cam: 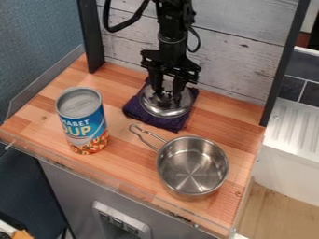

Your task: Closed the pot

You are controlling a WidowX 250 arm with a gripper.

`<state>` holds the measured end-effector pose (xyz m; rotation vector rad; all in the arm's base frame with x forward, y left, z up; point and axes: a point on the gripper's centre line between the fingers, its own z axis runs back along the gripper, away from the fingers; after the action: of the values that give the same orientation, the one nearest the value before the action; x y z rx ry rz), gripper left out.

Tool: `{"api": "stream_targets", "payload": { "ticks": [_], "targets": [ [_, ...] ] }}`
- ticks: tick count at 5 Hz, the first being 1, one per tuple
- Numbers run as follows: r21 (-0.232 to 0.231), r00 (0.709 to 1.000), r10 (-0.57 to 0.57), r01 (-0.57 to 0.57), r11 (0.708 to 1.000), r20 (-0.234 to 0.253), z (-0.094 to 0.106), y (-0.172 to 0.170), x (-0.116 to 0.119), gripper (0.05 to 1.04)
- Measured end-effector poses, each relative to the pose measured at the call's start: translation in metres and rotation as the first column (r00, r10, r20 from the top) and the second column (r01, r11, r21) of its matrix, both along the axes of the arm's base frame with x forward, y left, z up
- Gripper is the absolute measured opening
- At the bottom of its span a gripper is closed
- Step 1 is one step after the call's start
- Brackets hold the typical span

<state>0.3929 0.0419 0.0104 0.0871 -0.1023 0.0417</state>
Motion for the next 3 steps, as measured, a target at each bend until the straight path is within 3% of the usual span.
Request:
{"api": "stream_targets", "payload": {
  "ticks": [1,2,3],
  "targets": [
    [-0.019,1.0,-0.013,0.013,1.0,-0.006,0.002,-0.004,-0.009,0.288],
    [-0.046,0.999,-0.019,0.02,0.999,0.032,0.02,-0.009,-0.009,0.283],
    [-0.07,0.991,-0.028,0.038,0.997,0.132,0.054,-0.017,-0.007,0.283]
  ]
}}
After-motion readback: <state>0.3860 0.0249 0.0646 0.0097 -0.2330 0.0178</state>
